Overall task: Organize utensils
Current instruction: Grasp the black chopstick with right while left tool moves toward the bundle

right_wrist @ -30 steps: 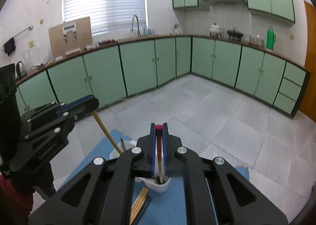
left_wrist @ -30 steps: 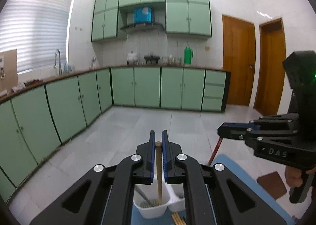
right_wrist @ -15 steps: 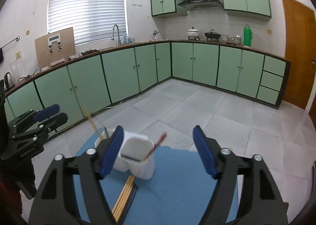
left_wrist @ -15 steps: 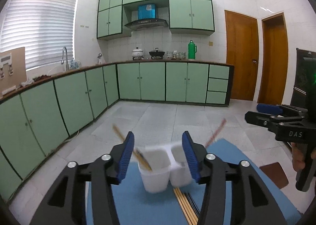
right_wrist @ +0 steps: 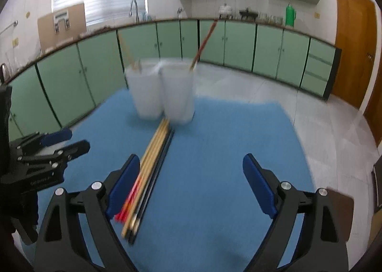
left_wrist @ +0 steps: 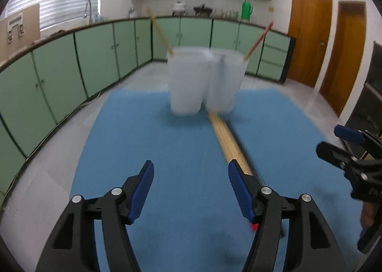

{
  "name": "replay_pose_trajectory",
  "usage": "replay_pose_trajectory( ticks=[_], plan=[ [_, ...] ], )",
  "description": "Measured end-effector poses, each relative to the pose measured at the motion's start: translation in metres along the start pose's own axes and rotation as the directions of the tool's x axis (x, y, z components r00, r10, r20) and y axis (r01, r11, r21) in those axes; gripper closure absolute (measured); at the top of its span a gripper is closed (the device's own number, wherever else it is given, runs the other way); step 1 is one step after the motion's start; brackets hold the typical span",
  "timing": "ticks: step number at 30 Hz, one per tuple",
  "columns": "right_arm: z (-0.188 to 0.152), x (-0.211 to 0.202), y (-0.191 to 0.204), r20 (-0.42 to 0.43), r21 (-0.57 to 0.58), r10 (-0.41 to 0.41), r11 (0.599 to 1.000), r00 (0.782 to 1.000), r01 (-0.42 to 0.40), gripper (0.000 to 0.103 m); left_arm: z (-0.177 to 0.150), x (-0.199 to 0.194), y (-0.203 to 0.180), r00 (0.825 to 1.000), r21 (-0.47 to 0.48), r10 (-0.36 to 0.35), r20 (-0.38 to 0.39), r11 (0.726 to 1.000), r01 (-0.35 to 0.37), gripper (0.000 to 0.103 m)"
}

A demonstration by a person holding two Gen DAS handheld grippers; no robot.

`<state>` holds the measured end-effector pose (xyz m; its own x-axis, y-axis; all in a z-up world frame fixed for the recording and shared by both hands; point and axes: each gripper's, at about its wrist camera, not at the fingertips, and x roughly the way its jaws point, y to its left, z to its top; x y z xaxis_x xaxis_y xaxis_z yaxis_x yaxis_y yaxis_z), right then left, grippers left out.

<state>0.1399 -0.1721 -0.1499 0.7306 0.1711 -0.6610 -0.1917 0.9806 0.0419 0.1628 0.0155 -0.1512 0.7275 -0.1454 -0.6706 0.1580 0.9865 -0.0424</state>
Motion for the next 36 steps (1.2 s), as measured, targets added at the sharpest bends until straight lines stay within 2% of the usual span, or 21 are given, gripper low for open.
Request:
replay_pose_trajectory(
  ticks=[3, 7, 12, 18, 24, 28, 31, 34, 36],
  plan=[
    [-0.016, 0.005, 0.005, -0.041, 0.02, 0.01, 1.0, 0.999, -0.009, 0.018, -0.022, 0.007, 0.0, 0.998, -0.001, 0.0, -0.061, 1.0, -0.001, 0.038],
    [-0.038, 0.011, 0.012, -0.107, 0.041, 0.018, 0.999, 0.994, -0.014, 0.018, -0.043, 0.011, -0.005, 0.995, 0.034, 0.026, -0.1, 0.999, -0.022, 0.038],
    [-0.061, 0.016, 0.02, -0.168, 0.058, 0.03, 0.998, 0.985, -0.021, 0.018, -0.056, 0.01, -0.009, 0.991, 0.059, 0.03, -0.128, 0.998, -0.023, 0.037],
    [-0.068, 0.019, 0.031, -0.206, 0.034, 0.042, 0.999, 0.978, -0.036, 0.026, -0.058, 0.007, -0.007, 0.991, 0.055, 0.03, -0.133, 0.998, -0.023, 0.036],
    [-0.073, 0.018, 0.041, -0.212, -0.049, -0.004, 0.999, 0.977, -0.007, 0.03, -0.058, 0.006, -0.006, 0.991, 0.051, 0.025, -0.131, 0.999, -0.018, 0.035],
    [-0.071, 0.015, 0.029, -0.204, -0.064, -0.075, 0.996, 0.976, 0.063, 0.032, -0.057, 0.005, -0.006, 0.991, 0.049, 0.023, -0.129, 0.999, -0.017, 0.035],
    [-0.07, 0.014, 0.019, -0.205, -0.03, -0.064, 0.998, 0.977, 0.059, 0.04, -0.057, 0.005, -0.008, 0.992, 0.048, 0.017, -0.125, 0.999, -0.011, 0.035],
    [-0.071, 0.015, 0.02, -0.208, -0.006, -0.008, 1.0, 0.978, 0.007, 0.049, -0.056, 0.003, -0.011, 0.992, 0.048, -0.001, -0.124, 0.999, 0.007, 0.035],
    [-0.071, 0.015, 0.025, -0.195, -0.016, 0.0, 1.0, 0.981, -0.003, 0.061, -0.056, 0.002, -0.014, 0.992, 0.052, -0.01, -0.124, 0.999, 0.016, 0.035]
  ],
)
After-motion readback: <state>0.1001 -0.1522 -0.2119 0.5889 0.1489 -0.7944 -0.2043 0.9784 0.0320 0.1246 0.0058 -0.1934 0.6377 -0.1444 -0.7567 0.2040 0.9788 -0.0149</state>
